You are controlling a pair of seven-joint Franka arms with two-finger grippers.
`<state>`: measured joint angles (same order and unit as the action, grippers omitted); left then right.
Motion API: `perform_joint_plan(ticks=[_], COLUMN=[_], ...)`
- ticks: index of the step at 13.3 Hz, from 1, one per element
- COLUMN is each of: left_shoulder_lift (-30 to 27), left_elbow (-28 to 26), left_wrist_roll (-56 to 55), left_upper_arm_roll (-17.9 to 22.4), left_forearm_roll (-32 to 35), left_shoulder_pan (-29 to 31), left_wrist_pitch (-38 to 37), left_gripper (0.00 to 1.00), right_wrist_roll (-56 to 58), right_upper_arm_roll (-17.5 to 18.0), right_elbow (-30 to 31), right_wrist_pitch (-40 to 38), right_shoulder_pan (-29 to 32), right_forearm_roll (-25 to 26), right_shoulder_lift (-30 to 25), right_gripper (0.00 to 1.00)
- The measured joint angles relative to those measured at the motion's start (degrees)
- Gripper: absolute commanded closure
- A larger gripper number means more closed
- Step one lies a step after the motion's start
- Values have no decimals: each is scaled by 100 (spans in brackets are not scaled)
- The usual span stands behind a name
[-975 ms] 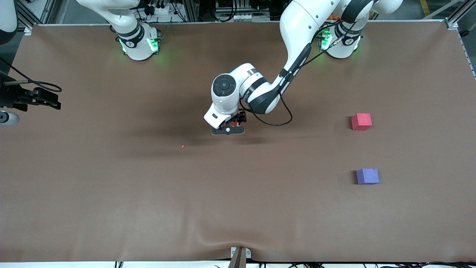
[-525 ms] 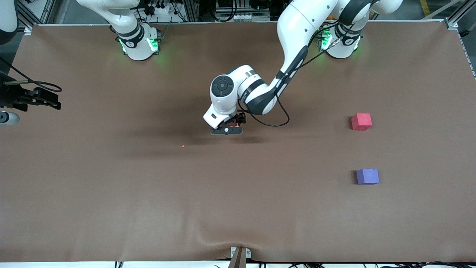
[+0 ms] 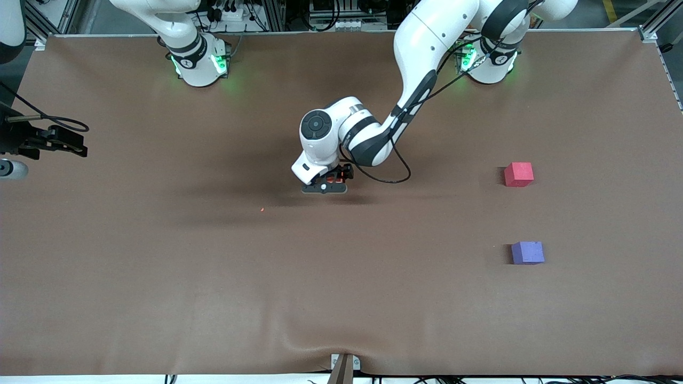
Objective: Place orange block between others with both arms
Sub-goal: 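Close the left gripper on the orange cube and lift it, then carry the orange cube with the left gripper toward the pink cube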
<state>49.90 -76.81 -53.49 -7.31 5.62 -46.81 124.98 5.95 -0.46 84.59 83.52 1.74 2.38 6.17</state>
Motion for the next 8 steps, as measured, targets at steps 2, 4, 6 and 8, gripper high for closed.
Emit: perform_joint_plan(ticks=[2,4,6,8], left_shoulder_lift=[2,2,2,1], left_elbow=[0,-23,-64,-66], left_wrist_roll=[0,0,-8,-17], left_upper_arm_roll=[-2,-15,-24,-23], left_forearm_roll=[0,0,0,4], left_shoulder_pan=[-1,-27,-139,-214], left_wrist_pitch=[21,22,22,23], left_gripper=[19,69,100,100], right_wrist_roll=[0,0,0,0], right_upper_arm_roll=[0,0,1,1], right_elbow=[0,0,0,0], right_wrist_pitch=[0,0,0,0], right_shoulder_pan=[0,0,0,0], right_forearm_roll=[0,0,0,0], right_shoulder_lift=[0,0,0,0], right_gripper=[0,0,0,0])
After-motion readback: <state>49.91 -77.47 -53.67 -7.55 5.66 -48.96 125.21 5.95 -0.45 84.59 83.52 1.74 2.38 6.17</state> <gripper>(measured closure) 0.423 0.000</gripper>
